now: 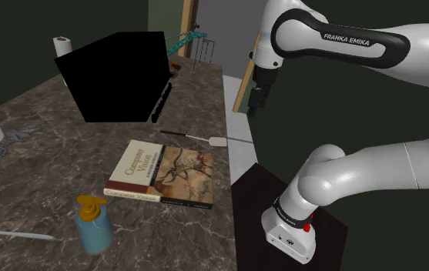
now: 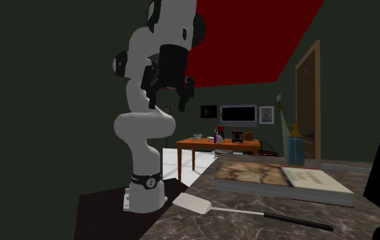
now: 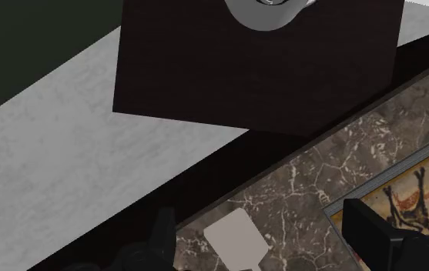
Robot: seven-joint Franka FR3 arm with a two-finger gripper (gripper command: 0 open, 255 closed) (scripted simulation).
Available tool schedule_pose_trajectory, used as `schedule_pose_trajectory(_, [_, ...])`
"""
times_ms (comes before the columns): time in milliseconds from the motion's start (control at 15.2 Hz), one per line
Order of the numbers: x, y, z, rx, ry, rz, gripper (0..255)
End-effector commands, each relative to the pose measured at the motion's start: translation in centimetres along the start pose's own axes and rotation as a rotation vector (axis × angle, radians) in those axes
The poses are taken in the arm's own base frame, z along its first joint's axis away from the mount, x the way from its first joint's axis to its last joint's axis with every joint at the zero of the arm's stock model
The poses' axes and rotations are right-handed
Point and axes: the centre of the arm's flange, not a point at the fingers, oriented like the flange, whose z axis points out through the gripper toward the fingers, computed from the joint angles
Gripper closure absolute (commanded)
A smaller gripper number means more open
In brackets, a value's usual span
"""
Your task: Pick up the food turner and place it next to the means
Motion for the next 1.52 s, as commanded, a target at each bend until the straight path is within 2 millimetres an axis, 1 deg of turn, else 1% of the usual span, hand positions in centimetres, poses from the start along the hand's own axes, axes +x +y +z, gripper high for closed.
schedule_pose_trajectory(0, [0.0,0.0,0.0,0.0,0.0,0.0,0])
schedule_pose_trajectory(330, [4.6,-0.3,3.7,0.003,0.056,-0.129,0])
schedule_pose_trajectory(660, [9.3,-1.2,7.1,0.007,0.111,-0.258,0])
schedule_pose_trajectory(990, [14.1,-2.7,10.3,0.01,0.167,-0.387,0])
schedule_pose_trajectory(1320, [18.8,-4.9,13.2,0.013,0.222,-0.516,0])
schedule_pose_trajectory(1386, [18.8,-4.9,13.3,0.013,0.223,-0.518,0])
schedule_pose_trajectory(1452, [19.0,-4.9,13.8,0.013,0.223,-0.518,0])
